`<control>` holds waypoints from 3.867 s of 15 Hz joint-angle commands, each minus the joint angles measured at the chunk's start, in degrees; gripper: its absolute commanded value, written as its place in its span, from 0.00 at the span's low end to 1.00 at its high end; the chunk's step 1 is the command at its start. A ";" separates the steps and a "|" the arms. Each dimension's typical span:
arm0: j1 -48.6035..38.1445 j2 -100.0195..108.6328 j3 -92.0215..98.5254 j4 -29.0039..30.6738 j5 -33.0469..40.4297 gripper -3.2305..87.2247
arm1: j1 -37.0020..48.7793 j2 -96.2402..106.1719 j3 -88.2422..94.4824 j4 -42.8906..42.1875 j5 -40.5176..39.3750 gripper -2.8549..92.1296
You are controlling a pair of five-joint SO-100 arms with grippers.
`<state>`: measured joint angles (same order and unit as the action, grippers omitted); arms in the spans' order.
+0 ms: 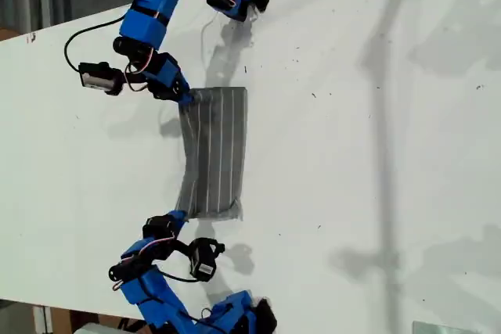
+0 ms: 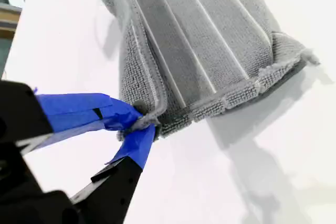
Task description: Grasp corners of a square towel and fold twice.
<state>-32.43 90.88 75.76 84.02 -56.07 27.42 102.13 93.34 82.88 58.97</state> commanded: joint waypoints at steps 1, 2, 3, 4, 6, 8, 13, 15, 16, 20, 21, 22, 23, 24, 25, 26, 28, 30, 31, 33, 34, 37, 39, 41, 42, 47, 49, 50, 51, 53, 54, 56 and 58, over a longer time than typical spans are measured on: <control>-6.06 -10.55 -10.99 2.90 3.69 0.03 | 5.62 -1.23 -0.26 -1.49 -2.11 0.03; -6.50 -14.24 -13.01 3.08 4.13 0.03 | 5.98 -2.29 0.79 -2.64 -2.11 0.03; -5.71 -15.47 -13.27 3.08 3.96 0.03 | 4.83 -2.46 2.29 -3.87 -1.67 0.03; -4.31 -15.21 -13.27 2.81 3.60 0.03 | 3.96 -2.02 3.69 -4.48 -1.41 0.03; -2.46 -14.94 -14.68 3.60 3.69 0.03 | 3.78 -0.62 6.24 -4.39 -1.58 0.03; 0.26 -13.80 -12.92 5.01 3.16 0.03 | 0.88 3.43 10.28 -3.87 -1.41 0.03; 9.93 -13.62 -9.14 3.87 -2.29 0.03 | -10.28 10.02 18.90 -5.10 4.04 0.03; 10.63 -14.68 -9.14 4.83 -3.08 0.03 | -14.24 11.07 18.98 -5.19 4.66 0.03; 10.28 -15.47 -9.14 5.54 -2.81 0.03 | -15.29 10.72 18.72 -5.19 4.66 0.03; 10.37 -16.87 -6.06 5.36 -2.11 0.03 | -16.35 7.03 18.98 -5.36 4.57 0.03; 10.72 -16.87 -5.27 5.45 -2.20 0.03 | -16.26 6.94 19.34 -5.71 4.66 0.09; 11.43 -16.52 -4.92 5.80 -2.29 0.10 | -16.96 6.68 19.07 -5.54 4.48 0.20; 12.66 -15.64 -4.92 6.15 -2.20 0.21 | -17.93 6.59 18.72 -5.27 4.66 0.23; 13.54 -14.24 -5.27 6.68 -2.81 0.22 | -18.63 6.77 18.63 -5.27 4.92 0.25; 13.97 -12.66 -5.80 7.56 -3.08 0.22 | -19.34 6.94 18.19 -5.01 5.27 0.25; 13.97 -10.63 -5.54 8.44 -3.25 0.22 | -20.21 6.94 17.58 -4.39 5.71 0.26; 13.97 -5.45 -3.96 10.02 -3.34 0.22 | -22.06 7.65 15.91 -1.49 7.21 0.26; 13.18 1.93 -0.79 10.37 -3.52 0.22 | -21.62 10.63 14.59 3.34 7.65 0.26; 12.57 5.27 0.79 10.37 -3.52 0.22 | -19.42 12.57 13.80 5.98 6.24 0.27; 10.72 9.23 5.01 9.40 -3.25 0.21 | -11.78 14.41 14.77 6.42 0.44 0.28; 9.05 11.07 10.02 7.56 -3.52 0.21 | -9.49 13.36 16.70 3.78 -1.14 0.28; 2.99 23.38 32.70 -5.54 -3.69 0.22 | -3.16 6.77 27.25 -9.05 -5.01 0.38; 5.71 31.64 40.34 -8.61 -5.54 0.24 | -2.02 3.52 28.83 -12.74 -7.56 0.41; 8.35 39.02 48.69 -11.69 -9.32 0.24 | -3.08 1.05 29.97 -13.36 -5.89 0.41; 8.79 43.68 55.11 -14.59 -10.72 0.24 | -3.43 0.09 32.26 -14.85 -4.92 0.40; 8.96 61.96 75.41 -20.13 -14.77 0.24 | -7.21 -0.70 40.08 -16.88 1.93 0.38; 5.80 70.93 82.97 -20.74 -15.03 0.24 | -10.63 1.05 40.25 -20.74 2.37 0.37; 5.01 81.21 87.36 -18.02 -15.56 0.24 | -12.66 2.72 39.90 -22.15 2.72 0.37; 3.96 93.69 90.70 -11.60 -16.70 0.24 | -13.36 3.16 39.90 -22.85 3.78 0.37; 3.08 107.31 94.39 -3.60 -19.86 0.25 | -13.62 3.08 41.22 -24.79 6.15 0.36; 3.16 107.84 95.10 -4.13 -21.80 0.27 | -14.15 5.10 42.63 -24.79 8.00 0.36; 0.62 108.02 95.80 -4.75 -23.91 0.29 | -13.27 14.59 50.01 -23.38 12.66 0.33; -0.88 107.93 97.12 -6.33 -23.12 0.30 | -11.43 25.49 55.72 -16.17 14.68 0.25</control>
<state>-32.26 198.46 173.06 78.66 -78.75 15.03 120.23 147.57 63.02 72.51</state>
